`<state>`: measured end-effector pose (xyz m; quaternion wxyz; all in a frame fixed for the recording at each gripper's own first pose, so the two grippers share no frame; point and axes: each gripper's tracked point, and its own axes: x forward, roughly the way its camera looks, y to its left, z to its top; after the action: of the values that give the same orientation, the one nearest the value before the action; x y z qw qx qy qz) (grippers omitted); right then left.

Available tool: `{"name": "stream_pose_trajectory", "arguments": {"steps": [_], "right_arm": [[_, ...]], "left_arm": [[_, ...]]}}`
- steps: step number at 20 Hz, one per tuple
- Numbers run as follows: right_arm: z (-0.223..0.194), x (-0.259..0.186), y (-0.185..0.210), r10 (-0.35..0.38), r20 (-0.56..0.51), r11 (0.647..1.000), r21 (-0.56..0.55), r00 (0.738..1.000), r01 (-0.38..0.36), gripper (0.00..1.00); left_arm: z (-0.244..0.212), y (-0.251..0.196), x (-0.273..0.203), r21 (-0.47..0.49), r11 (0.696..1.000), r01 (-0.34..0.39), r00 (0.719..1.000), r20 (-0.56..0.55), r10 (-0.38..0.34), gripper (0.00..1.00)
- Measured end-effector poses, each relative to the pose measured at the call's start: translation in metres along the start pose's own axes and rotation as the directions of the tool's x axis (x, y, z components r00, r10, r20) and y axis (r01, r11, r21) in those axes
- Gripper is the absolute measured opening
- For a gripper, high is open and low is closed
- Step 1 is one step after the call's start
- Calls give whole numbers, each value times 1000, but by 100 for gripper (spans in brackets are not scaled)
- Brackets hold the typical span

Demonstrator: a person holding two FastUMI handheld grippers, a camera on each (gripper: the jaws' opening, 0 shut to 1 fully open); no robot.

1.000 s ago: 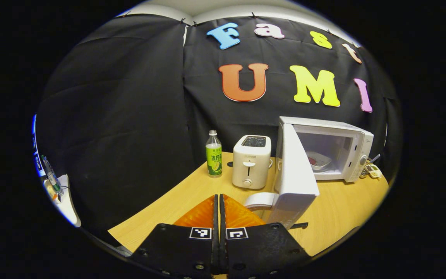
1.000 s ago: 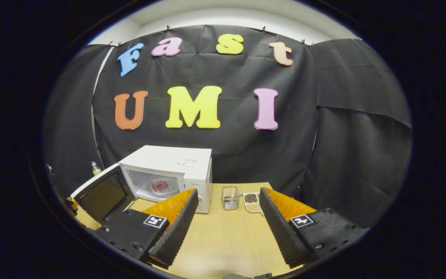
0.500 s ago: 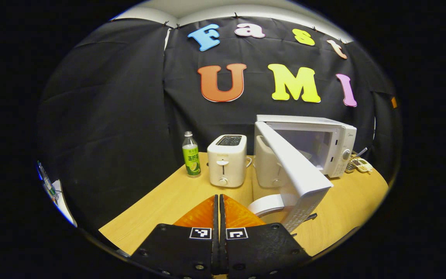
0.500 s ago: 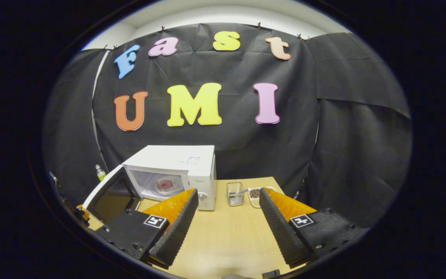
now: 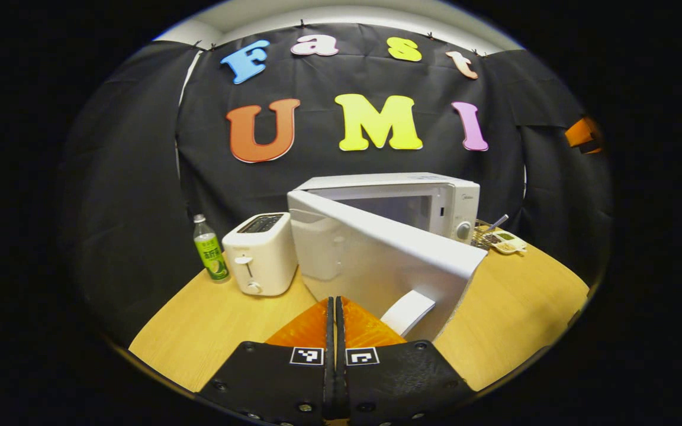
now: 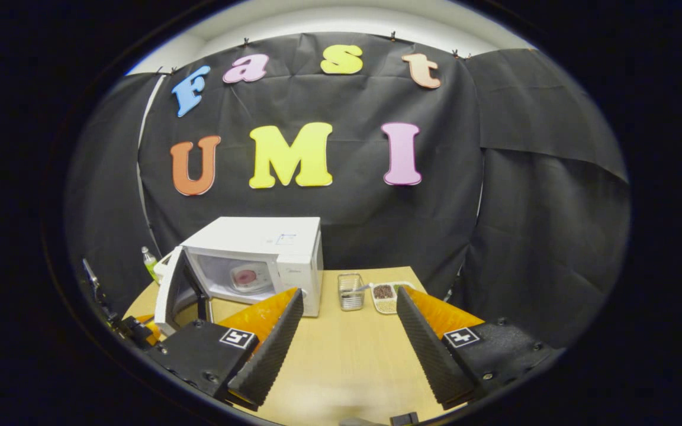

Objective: Open the microwave oven with the left hand, put the food in, and close the microwave oven.

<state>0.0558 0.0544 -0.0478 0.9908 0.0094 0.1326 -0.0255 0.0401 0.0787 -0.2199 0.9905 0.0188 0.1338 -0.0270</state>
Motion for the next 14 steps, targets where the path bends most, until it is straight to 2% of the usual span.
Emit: {"name": "stream_pose_trajectory", "arguments": {"steps": [3,4,5,6,7,12,13,14], "right_arm": [[-3,-4,-16,-17,-12,1000,-7,1000,17,100],[-4,-4,-22,-26,-13,1000,-5,1000,26,92],[-3,-6,-28,-33,-14,999,-3,999,33,100],[-4,-7,-34,-42,-14,999,-6,999,42,92],[-4,-9,-40,-51,-17,999,-12,999,51,100],[-5,-10,-62,-75,-31,997,-22,997,74,100],[-4,-10,-66,-78,-32,997,-23,996,78,92],[-4,-10,-69,-81,-35,997,-22,996,80,100]], "left_arm": [[10,-32,20,59,997,59,998,14,-60,0],[14,-41,26,74,994,76,997,22,-78,0],[18,-49,34,79,993,89,996,25,-91,0],[22,-57,43,73,992,103,994,26,-106,0],[26,-66,50,64,991,118,992,31,-120,0],[49,-105,85,88,983,161,985,52,-166,0],[51,-111,92,93,981,168,983,51,-174,0],[54,-116,100,99,980,172,983,52,-177,0]]}}
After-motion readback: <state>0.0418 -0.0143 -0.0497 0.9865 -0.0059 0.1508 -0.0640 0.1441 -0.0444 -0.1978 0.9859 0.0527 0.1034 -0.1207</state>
